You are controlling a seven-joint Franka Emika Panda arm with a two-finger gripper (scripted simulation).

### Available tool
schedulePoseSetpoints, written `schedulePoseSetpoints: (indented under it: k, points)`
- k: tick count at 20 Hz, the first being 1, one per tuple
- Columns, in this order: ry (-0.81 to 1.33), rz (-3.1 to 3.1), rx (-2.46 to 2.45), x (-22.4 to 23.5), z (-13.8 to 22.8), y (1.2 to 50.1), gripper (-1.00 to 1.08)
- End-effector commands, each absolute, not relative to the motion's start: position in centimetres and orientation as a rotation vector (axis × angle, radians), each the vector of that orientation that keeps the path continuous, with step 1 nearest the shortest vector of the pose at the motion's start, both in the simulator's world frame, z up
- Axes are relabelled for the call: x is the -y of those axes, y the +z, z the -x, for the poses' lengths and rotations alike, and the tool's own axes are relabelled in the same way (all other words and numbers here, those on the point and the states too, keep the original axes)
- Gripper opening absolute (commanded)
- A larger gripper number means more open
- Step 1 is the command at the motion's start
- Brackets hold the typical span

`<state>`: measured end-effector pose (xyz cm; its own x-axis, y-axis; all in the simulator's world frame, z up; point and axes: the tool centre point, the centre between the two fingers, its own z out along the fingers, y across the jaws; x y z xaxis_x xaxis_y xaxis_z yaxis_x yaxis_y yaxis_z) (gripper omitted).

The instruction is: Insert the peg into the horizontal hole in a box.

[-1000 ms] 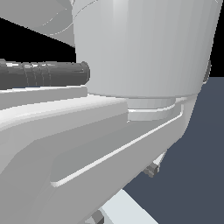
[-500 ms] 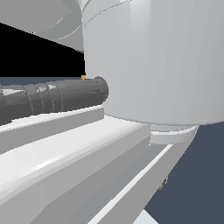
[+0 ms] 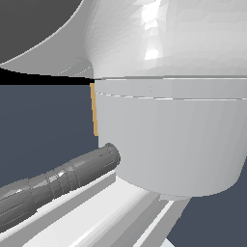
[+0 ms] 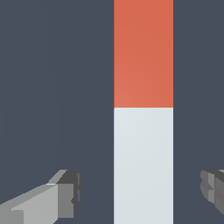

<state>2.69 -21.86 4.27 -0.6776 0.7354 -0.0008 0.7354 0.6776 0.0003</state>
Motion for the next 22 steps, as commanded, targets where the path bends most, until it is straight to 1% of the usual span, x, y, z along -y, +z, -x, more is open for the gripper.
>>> schedulePoseSetpoints:
  k: [1,8,9,22]
  points:
    - [0.000,-1.260,-2.878,21.8,-2.6,2.9,1.00]
    - [0.000,-1.259,-2.878,21.9,-2.8,1.9,1.00]
    - [0.000,-1.259,-2.878,21.9,-2.8,1.9,-1.00]
    - [0.000,-1.266,-2.876,21.8,-2.7,1.9,-1.00]
